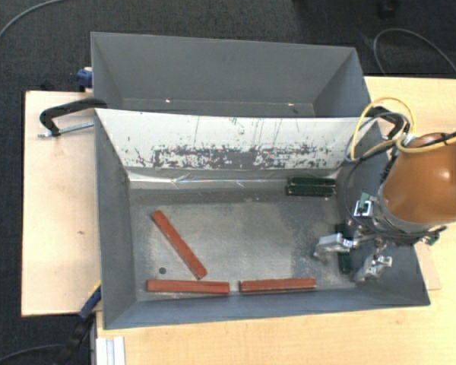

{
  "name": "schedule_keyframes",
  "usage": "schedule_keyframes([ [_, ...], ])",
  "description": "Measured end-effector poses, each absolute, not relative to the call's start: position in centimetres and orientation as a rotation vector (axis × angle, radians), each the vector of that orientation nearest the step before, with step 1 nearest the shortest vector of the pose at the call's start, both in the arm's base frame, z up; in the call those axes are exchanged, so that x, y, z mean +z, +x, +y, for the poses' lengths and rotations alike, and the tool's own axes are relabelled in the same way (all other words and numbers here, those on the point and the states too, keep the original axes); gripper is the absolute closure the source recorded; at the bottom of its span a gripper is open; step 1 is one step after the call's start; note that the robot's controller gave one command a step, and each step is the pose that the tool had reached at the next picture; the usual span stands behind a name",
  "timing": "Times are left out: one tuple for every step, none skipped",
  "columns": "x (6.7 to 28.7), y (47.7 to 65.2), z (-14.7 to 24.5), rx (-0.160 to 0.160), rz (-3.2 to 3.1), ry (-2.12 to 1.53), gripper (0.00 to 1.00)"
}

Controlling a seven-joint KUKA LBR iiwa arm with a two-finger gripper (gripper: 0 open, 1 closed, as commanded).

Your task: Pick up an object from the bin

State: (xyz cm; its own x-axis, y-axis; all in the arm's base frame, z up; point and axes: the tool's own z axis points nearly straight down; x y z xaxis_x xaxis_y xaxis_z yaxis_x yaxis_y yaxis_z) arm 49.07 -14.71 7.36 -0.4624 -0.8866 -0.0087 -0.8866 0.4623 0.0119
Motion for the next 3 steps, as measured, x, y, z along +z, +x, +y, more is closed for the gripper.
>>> schedule_keyframes([
  [7.1,50.4,-12.7,0.006,2.554,-1.826,0.0],
  [7.1,50.4,-12.9,0.002,2.555,-1.823,1.0],
  [35.3,53.2,-11.2,-0.016,2.241,-2.187,1.0],
])
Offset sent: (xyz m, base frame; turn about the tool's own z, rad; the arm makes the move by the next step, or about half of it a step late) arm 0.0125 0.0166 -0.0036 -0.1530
